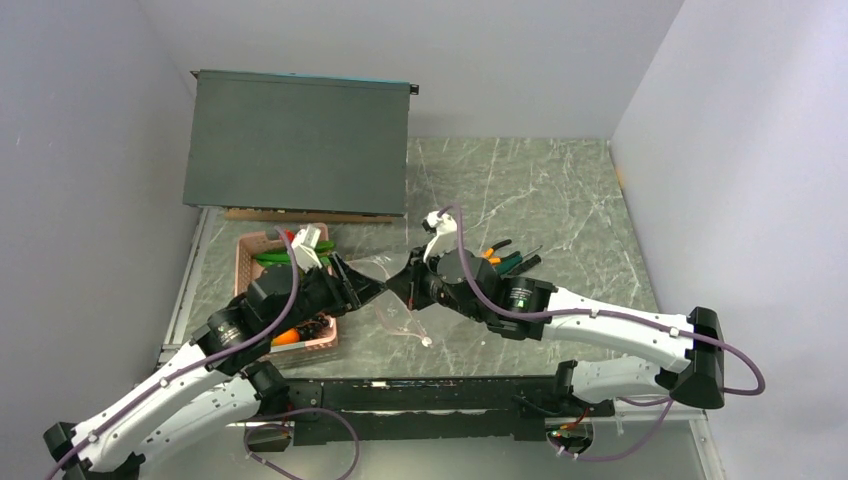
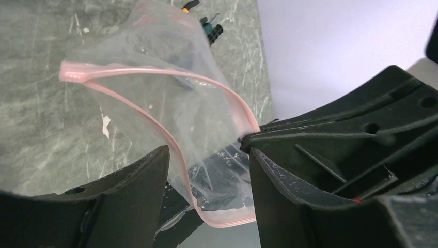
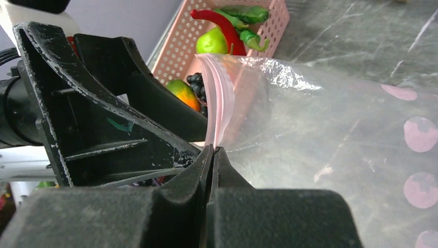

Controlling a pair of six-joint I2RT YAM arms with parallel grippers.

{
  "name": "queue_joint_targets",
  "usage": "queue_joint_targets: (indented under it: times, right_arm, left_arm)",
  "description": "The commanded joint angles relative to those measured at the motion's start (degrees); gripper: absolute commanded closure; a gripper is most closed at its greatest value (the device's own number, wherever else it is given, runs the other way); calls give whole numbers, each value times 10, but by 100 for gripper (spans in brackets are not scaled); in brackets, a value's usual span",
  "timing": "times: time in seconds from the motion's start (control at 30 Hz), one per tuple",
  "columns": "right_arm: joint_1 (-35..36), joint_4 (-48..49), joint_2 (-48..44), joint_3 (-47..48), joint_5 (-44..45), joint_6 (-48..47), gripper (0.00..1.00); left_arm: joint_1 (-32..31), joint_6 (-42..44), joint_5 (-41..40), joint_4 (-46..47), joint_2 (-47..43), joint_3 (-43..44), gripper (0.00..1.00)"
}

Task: Place the food in the zip-top bag and seal the zipper
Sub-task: Adjust the zipper food storage bag at the center of the board.

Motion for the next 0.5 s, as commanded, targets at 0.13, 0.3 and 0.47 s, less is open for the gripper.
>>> queue_joint_targets:
  times: [0.13, 0.3, 0.47]
  right_arm:
    - [24, 29, -17, 21, 81, -31, 100]
    - [30, 28, -12, 25, 95, -36, 100]
    - [35, 23, 7, 34, 94, -39, 100]
  left_arm:
    - [-64, -27, -112, -80, -17, 26, 33]
    - [-66, -16, -95, -79, -16, 9, 29]
    - [-66, 5, -115, -93, -20, 13, 35]
